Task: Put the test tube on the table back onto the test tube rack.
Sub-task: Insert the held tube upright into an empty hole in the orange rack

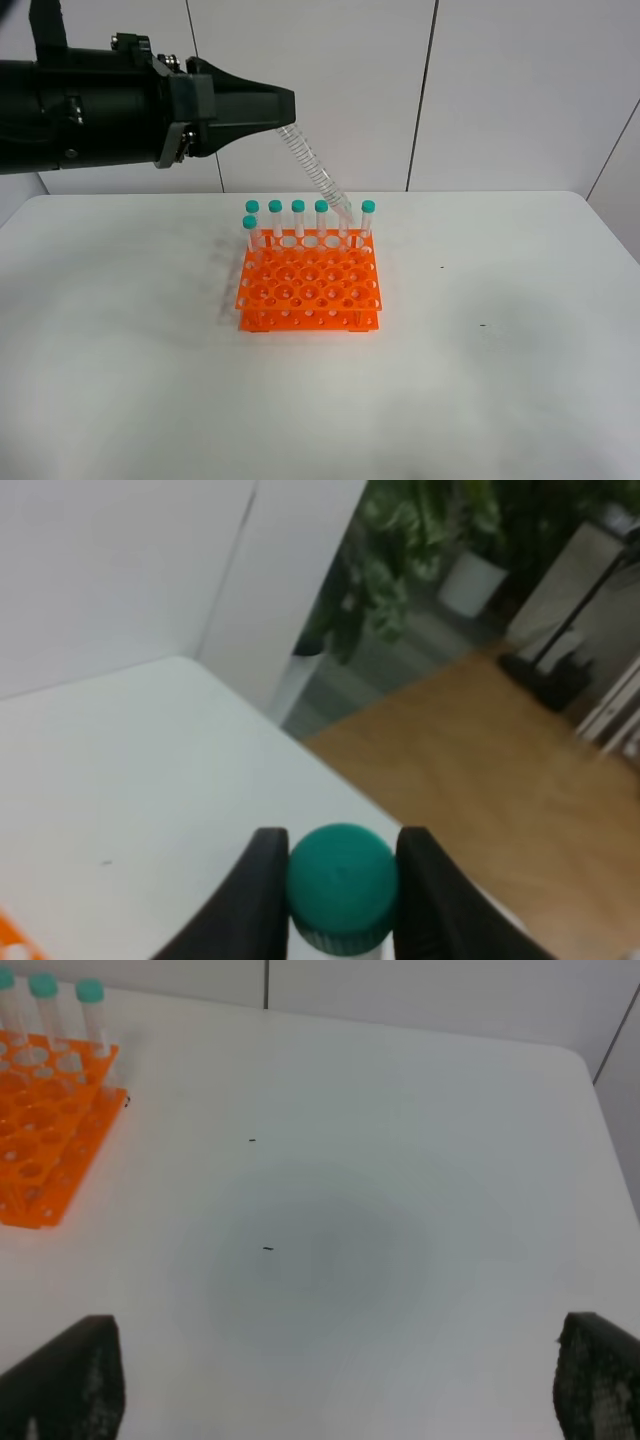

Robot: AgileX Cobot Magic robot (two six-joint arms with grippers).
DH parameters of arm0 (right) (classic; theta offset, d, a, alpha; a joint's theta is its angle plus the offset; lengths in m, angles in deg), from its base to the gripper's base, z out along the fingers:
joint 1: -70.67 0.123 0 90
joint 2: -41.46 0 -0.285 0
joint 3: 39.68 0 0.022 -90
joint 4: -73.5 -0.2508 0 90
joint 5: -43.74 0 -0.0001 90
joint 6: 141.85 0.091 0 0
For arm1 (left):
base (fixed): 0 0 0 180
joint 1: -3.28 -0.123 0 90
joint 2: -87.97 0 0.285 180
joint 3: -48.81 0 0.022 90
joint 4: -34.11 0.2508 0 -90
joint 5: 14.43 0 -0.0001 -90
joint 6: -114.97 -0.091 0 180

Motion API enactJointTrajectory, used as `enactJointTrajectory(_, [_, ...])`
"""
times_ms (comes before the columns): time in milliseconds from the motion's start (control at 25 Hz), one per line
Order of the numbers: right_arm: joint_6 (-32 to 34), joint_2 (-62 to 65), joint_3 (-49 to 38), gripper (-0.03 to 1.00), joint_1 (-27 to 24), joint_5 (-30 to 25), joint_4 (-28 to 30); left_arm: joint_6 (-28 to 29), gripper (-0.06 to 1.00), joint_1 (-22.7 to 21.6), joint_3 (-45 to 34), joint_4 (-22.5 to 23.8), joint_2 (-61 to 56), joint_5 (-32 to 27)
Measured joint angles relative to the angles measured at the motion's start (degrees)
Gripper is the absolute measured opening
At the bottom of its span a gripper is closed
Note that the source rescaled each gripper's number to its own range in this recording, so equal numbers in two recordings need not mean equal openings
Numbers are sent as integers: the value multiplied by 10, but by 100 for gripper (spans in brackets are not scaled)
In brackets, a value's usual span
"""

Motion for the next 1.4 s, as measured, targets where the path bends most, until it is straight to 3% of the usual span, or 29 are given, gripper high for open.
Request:
enactJointTrajectory(120, [0, 0, 0, 94, 0, 0, 0, 0, 0, 0, 0, 66, -1, 47])
enactJointTrajectory(200, [0, 0, 0, 94, 0, 0, 0, 12, 0, 1, 0, 141, -1, 89])
enactJointTrajectory(280, [0, 0, 0, 94, 0, 0, 0, 56, 0, 1, 0, 254, -1, 136])
enactJointTrajectory(320, [0, 0, 0, 94, 0, 0, 0, 99, 0, 3, 0, 313, -1, 165])
enactJointTrajectory(400, [0, 0, 0, 94, 0, 0, 0, 215, 0, 8, -1, 476, -1, 223])
enactJointTrajectory(520, [0, 0, 0, 94, 0, 0, 0, 439, 0, 21, -7, 682, 0, 303])
enactJointTrajectory(600, [0, 0, 0, 94, 0, 0, 0, 550, 0, 22, -13, 794, 9, 352])
enactJointTrajectory(720, [0, 0, 0, 94, 0, 0, 0, 663, 0, 22, -19, 909, 53, 398])
enactJointTrajectory(880, [0, 0, 0, 94, 0, 0, 0, 729, 0, 22, -21, 967, 135, 409])
enactJointTrajectory(1080, [0, 0, 0, 94, 0, 0, 0, 766, 0, 25, -7, 974, 207, 409])
enactJointTrajectory(1400, [0, 0, 0, 94, 0, 0, 0, 771, 0, 25, 94, 976, 305, 385])
